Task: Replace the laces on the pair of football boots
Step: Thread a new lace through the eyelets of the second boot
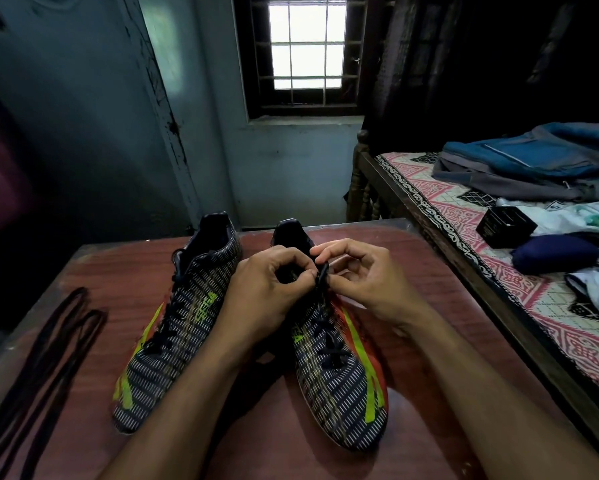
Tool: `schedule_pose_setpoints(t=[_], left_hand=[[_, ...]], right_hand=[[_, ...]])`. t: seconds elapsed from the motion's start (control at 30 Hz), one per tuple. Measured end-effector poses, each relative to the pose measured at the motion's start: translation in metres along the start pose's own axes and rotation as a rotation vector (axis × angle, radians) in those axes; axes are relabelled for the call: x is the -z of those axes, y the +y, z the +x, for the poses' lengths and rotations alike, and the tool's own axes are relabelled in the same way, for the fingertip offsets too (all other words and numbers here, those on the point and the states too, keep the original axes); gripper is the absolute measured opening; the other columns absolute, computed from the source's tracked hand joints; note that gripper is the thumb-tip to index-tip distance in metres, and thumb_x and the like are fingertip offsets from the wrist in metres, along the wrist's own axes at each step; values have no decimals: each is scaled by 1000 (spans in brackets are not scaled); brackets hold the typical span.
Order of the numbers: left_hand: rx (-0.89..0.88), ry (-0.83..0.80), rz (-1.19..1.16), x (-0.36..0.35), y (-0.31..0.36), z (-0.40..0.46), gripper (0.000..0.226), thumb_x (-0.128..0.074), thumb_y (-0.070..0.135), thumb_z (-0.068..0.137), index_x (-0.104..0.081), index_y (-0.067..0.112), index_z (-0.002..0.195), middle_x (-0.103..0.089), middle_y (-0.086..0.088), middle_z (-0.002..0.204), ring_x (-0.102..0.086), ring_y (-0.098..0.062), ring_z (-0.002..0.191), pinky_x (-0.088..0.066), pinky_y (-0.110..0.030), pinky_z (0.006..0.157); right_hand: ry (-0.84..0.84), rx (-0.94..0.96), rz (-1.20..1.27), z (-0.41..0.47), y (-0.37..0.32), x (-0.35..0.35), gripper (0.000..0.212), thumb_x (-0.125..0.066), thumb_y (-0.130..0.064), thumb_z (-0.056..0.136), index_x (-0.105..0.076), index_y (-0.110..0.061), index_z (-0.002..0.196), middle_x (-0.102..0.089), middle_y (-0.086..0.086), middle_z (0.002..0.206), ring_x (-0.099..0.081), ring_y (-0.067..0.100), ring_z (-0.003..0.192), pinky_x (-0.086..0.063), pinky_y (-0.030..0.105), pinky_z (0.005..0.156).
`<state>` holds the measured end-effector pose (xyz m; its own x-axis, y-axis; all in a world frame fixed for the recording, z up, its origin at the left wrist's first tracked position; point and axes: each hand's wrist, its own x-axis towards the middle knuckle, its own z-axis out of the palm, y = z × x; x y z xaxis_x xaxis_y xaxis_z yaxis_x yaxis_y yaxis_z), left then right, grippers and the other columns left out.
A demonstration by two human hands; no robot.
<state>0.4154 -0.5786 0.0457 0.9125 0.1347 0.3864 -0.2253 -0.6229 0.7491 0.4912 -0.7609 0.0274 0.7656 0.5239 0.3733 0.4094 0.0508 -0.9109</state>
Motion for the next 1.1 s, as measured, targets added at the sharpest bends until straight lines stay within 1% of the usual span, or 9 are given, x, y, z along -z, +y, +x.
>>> schedule_pose_setpoints(t=[0.23,0.4,0.53,0.6,0.77,0.83,0.93,1.0,1.1], left_hand=[[-8,79,28,-6,1,-2,6,-81,33,85,-79,38,88,-74,23,89,-68,2,86,-57,-36,80],[45,197,29,-9,1,-5,11,-84,41,79,-74,39,78,-72,21,83,-67,1,80,-57,-35,73],[1,102,37,-6,-3,-1,7,-81,37,85,-75,40,83,-71,24,92,-66,-1,90,-55,-40,83],[-26,44,24,-3,-6,2,2,-75,40,89,-78,41,90,-72,25,94,-67,-1,94,-55,-42,86],[-32,93,15,-4,-4,1,17,-64,48,86,-78,38,90,-71,22,95,-67,-1,93,-55,-40,85],[-48,129,33,-7,-3,0,24,-62,56,86,-77,38,92,-70,20,96,-66,-1,93,-55,-38,83],[-14,202,-24,-5,-4,0,40,-54,66,87,-76,33,90,-71,16,90,-66,-1,88,-54,-38,80],[18,232,-86,-4,-6,1,48,-47,67,91,-77,29,89,-73,16,87,-67,0,86,-54,-37,80],[47,267,-129,-4,-5,0,58,-35,69,96,-78,29,92,-75,21,87,-67,4,88,-51,-25,78]], right_hand=[[-3,-14,-13,-1,1,7,33,-79,4,82,-72,-15,108,-72,1,122,-71,25,95,-59,36,88],[35,12,-66,1,2,8,24,-86,2,76,-72,-14,85,-70,3,101,-68,14,84,-55,28,80],[38,-25,-29,0,1,9,14,-84,-4,80,-74,-8,88,-71,4,93,-70,23,83,-61,53,84],[33,-40,-29,0,1,9,11,-83,-7,81,-75,-9,88,-72,5,92,-71,25,84,-60,57,87],[31,-16,-178,1,2,8,10,-80,-4,84,-74,-11,83,-73,4,89,-70,16,81,-59,37,78],[56,-30,-187,2,1,8,8,-74,-12,80,-71,-18,76,-73,4,85,-68,15,78,-58,41,75],[243,-72,11,3,2,12,14,-62,-13,78,-70,-20,69,-74,5,82,-72,23,83,-59,45,80],[347,-89,311,4,-1,17,18,-54,-14,88,-69,-12,80,-74,13,89,-73,33,91,-60,46,82],[363,-109,685,5,-12,19,21,-37,-13,97,-56,-9,87,-72,13,95,-75,32,92,-62,38,77]])
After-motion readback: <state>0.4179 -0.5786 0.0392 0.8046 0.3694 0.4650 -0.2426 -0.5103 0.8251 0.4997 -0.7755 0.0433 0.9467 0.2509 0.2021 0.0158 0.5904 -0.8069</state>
